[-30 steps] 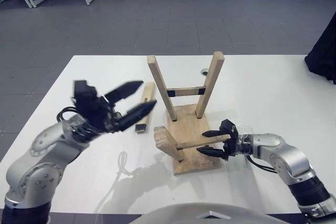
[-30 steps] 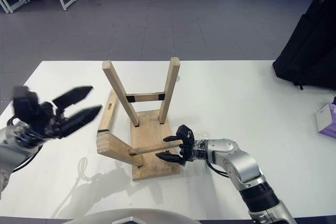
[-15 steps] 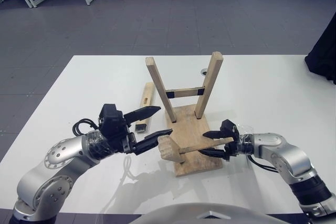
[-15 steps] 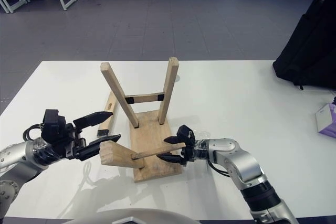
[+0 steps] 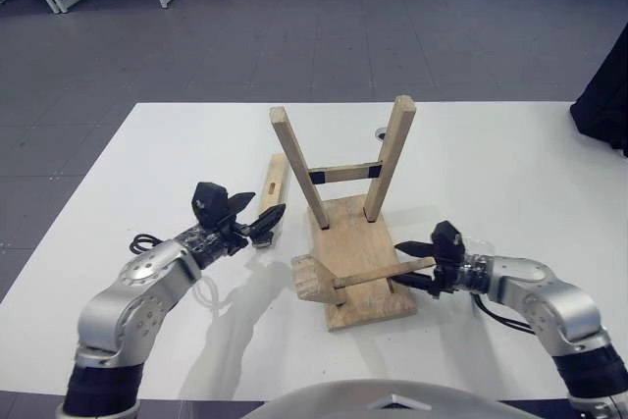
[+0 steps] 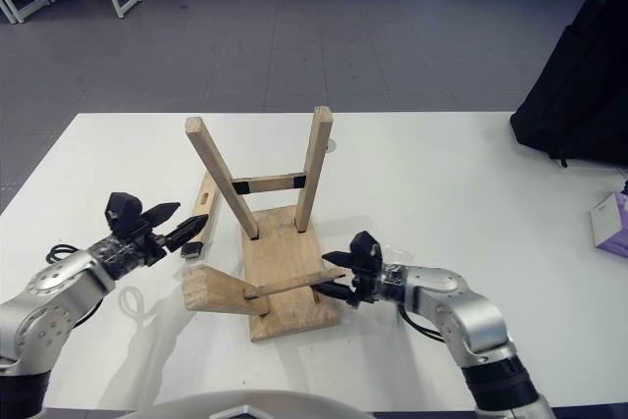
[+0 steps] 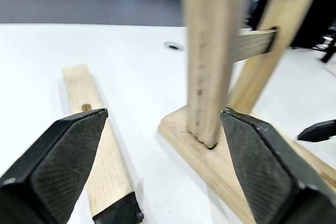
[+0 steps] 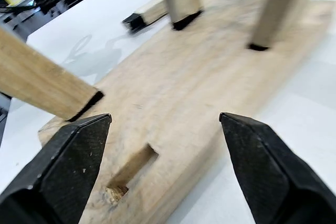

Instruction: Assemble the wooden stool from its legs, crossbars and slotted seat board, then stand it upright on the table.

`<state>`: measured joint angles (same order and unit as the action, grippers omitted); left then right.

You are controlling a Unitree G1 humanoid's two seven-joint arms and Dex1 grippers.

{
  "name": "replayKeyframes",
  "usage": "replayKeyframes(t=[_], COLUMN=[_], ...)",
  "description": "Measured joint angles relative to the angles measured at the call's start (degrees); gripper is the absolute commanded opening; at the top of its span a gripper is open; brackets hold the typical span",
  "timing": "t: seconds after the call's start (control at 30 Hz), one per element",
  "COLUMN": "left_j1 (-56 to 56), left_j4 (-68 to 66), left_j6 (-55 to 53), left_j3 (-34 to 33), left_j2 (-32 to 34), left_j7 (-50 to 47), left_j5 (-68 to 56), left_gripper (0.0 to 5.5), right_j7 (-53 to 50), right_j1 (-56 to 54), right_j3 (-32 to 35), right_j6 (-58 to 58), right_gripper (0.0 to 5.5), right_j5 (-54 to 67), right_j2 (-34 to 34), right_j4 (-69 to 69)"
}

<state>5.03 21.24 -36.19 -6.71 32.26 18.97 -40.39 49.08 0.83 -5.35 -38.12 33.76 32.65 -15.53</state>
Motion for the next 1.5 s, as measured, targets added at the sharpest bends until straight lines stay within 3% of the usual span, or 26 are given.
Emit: replayKeyframes(t=[0.2,0.53,0.93,1.1,1.4,1.5], left_j1=[-5.1,-8.3,-9.6,-9.6,-3.3,-2.4], left_j4=[-9.5,-14.5,-17.0,-16.8,-14.2,-11.7], left_j6=[-4.0,-7.3,-7.8,-8.1,6.2,13.0], left_j3=[3.1,6.7,4.5,4.0,-7.6,-12.9], left_j2=[-3.4,-6.1,-7.7,-8.7,-12.4,-14.8], left_j7=[-6.4,-6.1,-4.4,-2.9,-2.9,2.8], left_j5=[8.4,15.0,18.1,18.2,16.7,9.6], left_gripper=[3.98,3.98,2.06,2.03,2.03,2.03], right_j7=[-1.2,-4.1,-4.6,-4.4,-3.5,-3.3], right_j1=[0.0,1.3,1.8,1.6,0.8,0.4], right_j3=[3.4,1.5,1.2,1.2,2.8,4.1], right_j6=[-0.6,-0.5,0.4,1.3,1.6,2.4], right_gripper=[3.8,3.8,3.8,3.8,3.8,3.8], right_j5=[2.7,2.2,1.6,1.6,4.9,5.7], right_j2=[-1.0,-2.7,-2.9,-3.3,-5.0,-5.3], right_j4=[-3.0,-5.4,-5.9,-5.8,-5.1,-4.0])
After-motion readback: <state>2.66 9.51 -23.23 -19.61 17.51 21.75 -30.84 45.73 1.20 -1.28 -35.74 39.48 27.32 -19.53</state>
